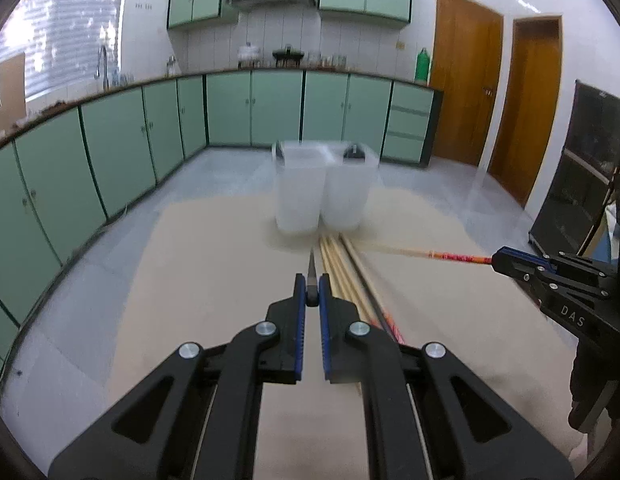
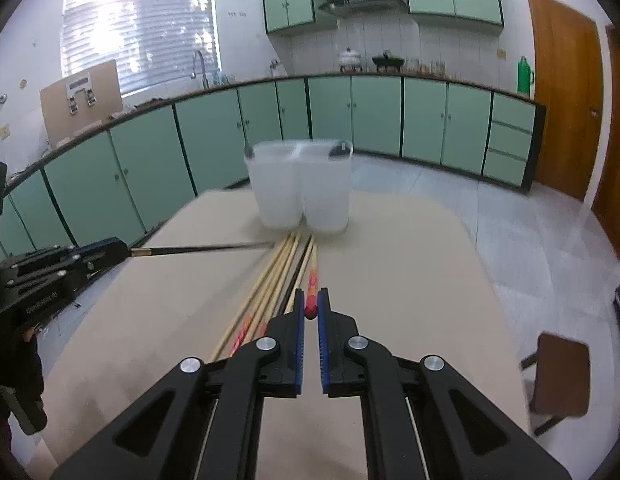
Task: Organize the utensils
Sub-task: 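Lift both chopsticks and drop them into the white holder, then return both grippers over the remaining chopsticks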
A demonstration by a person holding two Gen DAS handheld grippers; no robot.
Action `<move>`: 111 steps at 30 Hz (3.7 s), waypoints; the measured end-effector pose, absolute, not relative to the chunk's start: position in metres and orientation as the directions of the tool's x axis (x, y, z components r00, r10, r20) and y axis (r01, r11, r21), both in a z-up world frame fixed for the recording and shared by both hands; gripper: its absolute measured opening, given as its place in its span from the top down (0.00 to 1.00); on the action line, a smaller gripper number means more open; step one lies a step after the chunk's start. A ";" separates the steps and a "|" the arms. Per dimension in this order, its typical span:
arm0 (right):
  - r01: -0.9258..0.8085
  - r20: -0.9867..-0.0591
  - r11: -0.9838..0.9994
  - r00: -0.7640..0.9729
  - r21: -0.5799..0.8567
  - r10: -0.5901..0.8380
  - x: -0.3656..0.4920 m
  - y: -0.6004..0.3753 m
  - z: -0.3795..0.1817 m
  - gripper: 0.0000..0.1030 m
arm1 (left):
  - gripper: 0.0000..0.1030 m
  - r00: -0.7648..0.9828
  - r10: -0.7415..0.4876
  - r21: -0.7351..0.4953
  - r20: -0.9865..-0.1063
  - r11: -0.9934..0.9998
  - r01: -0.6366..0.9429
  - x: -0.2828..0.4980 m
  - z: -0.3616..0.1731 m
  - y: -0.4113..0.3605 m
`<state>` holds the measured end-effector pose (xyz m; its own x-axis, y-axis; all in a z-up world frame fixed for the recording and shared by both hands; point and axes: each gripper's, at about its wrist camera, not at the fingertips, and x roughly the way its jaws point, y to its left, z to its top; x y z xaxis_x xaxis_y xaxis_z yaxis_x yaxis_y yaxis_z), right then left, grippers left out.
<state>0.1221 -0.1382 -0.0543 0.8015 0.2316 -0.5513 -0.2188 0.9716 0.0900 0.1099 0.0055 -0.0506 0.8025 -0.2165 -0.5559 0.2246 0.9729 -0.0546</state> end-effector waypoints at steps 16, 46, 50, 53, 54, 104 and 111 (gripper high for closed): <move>-0.303 -0.509 0.950 0.808 0.075 0.298 0.182 -0.150 0.025 0.94 | 0.95 0.845 -0.304 -0.075 -0.441 0.950 0.303 0.159 0.016 -0.003; -0.285 -0.343 0.951 0.887 0.119 0.309 0.316 -0.153 0.105 0.94 | 0.95 0.944 -0.246 -0.032 -0.220 0.969 0.245 0.292 0.097 -0.050; -0.275 -0.388 0.950 0.867 0.147 0.311 0.335 -0.150 0.085 0.94 | 0.94 0.929 -0.240 -0.051 -0.282 0.971 0.235 0.307 0.069 -0.045; -0.272 -0.425 0.950 0.850 0.152 0.311 0.343 -0.149 0.071 0.94 | 0.94 0.912 -0.240 -0.055 -0.334 0.970 0.236 0.316 0.051 -0.043; -0.273 -0.435 0.949 0.843 0.158 0.315 0.344 -0.149 0.066 0.94 | 0.94 0.907 -0.237 -0.053 -0.348 0.971 0.233 0.319 0.047 -0.042; -0.141 -0.751 0.980 0.631 0.138 0.196 0.128 -0.110 -0.157 0.34 | 0.21 0.608 -0.127 -0.077 -0.784 0.991 0.108 0.127 -0.161 0.005; -0.162 -0.775 0.985 0.615 0.058 0.147 0.127 -0.092 -0.168 0.40 | 0.19 0.599 -0.110 -0.060 -0.793 0.993 0.104 0.122 -0.170 0.002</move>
<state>0.1273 -0.0924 -0.1681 0.6149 0.1466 -0.7748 -0.1620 0.9851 0.0578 0.1221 0.0017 -0.1704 0.5986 -0.1103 -0.7935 0.1036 0.9928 -0.0599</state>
